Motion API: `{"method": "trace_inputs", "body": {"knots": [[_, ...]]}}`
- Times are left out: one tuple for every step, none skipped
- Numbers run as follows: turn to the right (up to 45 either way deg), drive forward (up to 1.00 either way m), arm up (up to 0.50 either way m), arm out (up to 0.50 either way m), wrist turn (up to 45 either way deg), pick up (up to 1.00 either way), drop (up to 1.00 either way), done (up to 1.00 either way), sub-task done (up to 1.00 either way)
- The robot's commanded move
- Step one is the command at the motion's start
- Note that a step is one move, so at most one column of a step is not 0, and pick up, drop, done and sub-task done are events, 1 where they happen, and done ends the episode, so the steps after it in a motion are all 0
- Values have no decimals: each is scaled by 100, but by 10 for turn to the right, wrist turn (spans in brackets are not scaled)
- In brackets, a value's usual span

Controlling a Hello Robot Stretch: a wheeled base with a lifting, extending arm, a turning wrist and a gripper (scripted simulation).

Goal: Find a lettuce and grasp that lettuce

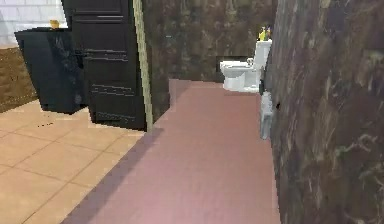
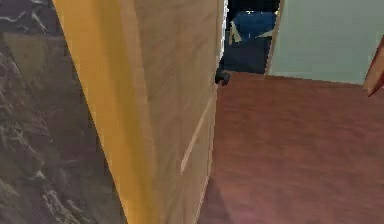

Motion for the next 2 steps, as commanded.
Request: {"method": "trace_inputs", "body": {"knots": [[0,100,0,0,0,0,0,0,0],[0,100,0,0,0,0,0,0,0]]}}
